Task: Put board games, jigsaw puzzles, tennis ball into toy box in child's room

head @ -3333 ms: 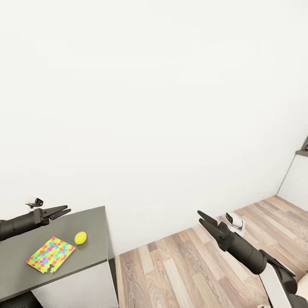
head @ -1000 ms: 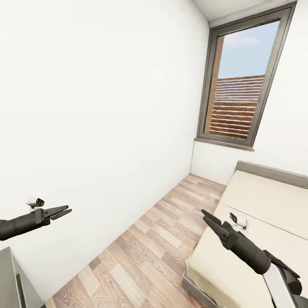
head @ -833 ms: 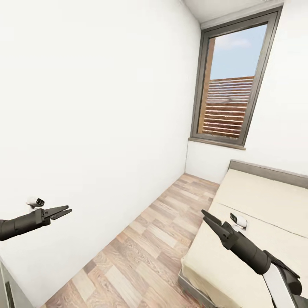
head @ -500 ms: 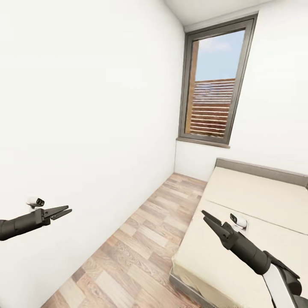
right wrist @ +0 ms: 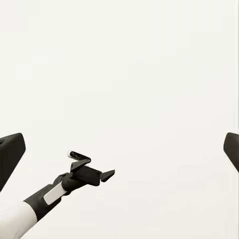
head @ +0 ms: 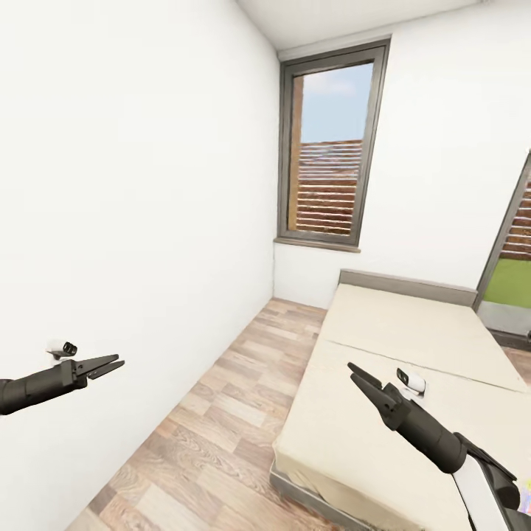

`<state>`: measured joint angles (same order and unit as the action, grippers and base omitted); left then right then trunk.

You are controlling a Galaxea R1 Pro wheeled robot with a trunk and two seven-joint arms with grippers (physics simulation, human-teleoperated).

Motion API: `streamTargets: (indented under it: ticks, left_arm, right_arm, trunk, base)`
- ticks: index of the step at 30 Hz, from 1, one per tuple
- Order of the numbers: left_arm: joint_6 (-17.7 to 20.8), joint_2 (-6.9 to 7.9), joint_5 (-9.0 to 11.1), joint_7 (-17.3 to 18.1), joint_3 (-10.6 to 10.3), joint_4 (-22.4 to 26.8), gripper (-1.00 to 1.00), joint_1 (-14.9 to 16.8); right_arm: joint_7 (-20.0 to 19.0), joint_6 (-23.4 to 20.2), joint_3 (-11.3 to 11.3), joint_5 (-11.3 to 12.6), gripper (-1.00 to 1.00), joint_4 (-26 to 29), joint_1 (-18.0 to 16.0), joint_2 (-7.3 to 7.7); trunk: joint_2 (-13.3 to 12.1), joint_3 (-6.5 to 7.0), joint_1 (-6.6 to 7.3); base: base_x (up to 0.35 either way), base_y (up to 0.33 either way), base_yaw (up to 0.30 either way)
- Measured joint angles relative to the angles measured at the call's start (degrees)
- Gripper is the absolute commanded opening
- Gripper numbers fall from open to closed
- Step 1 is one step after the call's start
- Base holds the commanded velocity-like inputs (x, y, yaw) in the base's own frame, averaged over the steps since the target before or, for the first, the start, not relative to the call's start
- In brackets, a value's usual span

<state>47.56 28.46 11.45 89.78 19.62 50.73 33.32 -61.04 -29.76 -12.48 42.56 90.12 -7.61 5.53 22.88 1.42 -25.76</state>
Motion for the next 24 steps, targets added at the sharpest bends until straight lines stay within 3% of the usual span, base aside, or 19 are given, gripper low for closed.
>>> streamTargets:
  ticks: [24]
  left_arm:
    - [0.0, 0.00, 0.0, 0.0, -0.1, 0.0, 1.00, 0.0]
  right_arm:
    - [0.3, 0.0, -0.1, -0.1, 1.00, -0.7, 0.0, 0.00]
  trunk:
    - [0.0, 0.67, 0.00]
  base:
    - [0.010, -0.021, -0.281]
